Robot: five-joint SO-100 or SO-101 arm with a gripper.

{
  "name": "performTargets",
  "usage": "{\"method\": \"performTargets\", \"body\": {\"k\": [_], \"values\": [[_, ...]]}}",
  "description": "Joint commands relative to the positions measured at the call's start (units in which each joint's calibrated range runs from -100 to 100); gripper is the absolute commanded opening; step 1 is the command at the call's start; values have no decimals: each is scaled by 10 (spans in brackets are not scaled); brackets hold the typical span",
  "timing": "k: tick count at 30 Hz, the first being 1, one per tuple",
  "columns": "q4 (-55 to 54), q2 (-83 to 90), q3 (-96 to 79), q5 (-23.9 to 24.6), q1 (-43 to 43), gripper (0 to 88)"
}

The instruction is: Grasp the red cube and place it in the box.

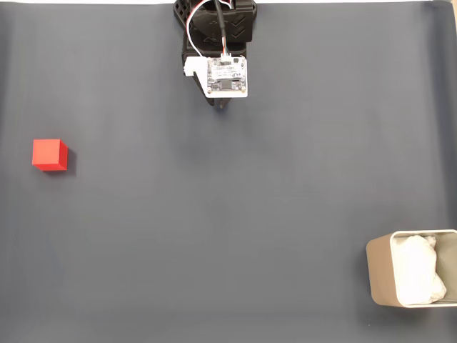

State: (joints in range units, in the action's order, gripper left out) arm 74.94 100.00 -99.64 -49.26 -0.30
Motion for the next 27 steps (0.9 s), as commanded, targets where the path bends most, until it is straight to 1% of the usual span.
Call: {"method": "performTargets", "body": {"k": [1,27], "values": [[10,0,-3,5,-1,22],[10,0,-3,5,-1,3]]}}
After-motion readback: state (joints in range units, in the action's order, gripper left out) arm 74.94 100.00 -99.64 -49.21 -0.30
